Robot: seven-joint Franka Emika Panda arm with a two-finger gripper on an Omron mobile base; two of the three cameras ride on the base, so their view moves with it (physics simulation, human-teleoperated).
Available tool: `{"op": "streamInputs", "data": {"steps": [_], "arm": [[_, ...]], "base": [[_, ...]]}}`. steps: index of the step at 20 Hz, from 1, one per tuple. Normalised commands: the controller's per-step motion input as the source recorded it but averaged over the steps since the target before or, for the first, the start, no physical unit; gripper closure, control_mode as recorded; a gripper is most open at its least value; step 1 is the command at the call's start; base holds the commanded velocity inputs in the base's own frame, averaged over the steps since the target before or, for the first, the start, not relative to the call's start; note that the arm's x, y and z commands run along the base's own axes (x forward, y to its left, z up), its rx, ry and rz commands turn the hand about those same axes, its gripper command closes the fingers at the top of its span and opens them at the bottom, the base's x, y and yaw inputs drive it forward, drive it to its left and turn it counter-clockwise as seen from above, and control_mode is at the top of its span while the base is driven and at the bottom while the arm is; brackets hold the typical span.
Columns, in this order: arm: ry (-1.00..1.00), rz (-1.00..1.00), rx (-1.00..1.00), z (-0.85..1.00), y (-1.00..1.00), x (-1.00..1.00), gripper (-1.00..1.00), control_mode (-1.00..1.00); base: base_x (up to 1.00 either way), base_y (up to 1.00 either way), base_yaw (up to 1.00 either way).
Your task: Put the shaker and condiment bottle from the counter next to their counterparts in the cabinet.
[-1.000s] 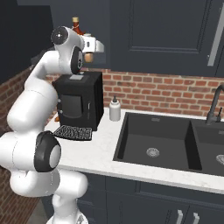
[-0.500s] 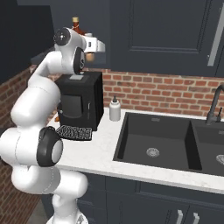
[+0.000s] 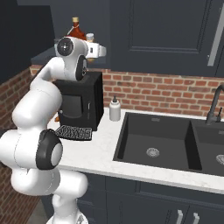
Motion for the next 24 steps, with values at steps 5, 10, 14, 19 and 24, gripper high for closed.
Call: {"op": "streamInputs", "data": {"steps": [5, 10, 14, 19, 24], "arm": [[-0.04, 0.0, 0.07, -0.11, -0.02, 0.26, 1.0, -1.0], [-0.03, 0.0, 0.05, -0.1, 0.0, 0.3, 1.0, -1.0], [-0.03, 0.0, 0.04, -0.11, 0.0, 0.27, 1.0, -1.0], [-0.03, 0.0, 0.02, -0.16, 0.0, 0.23, 1.0, -1.0], [-0.02, 0.01, 0.0, -0.28, 0.03, 0.19, 1.0, -1.0]], "base": [[0.0, 0.0, 0.0], [0.0, 0.0, 0.0], [0.0, 0.0, 0.0], [0.0, 0.0, 0.0], [0.0, 0.0, 0.0]]}}
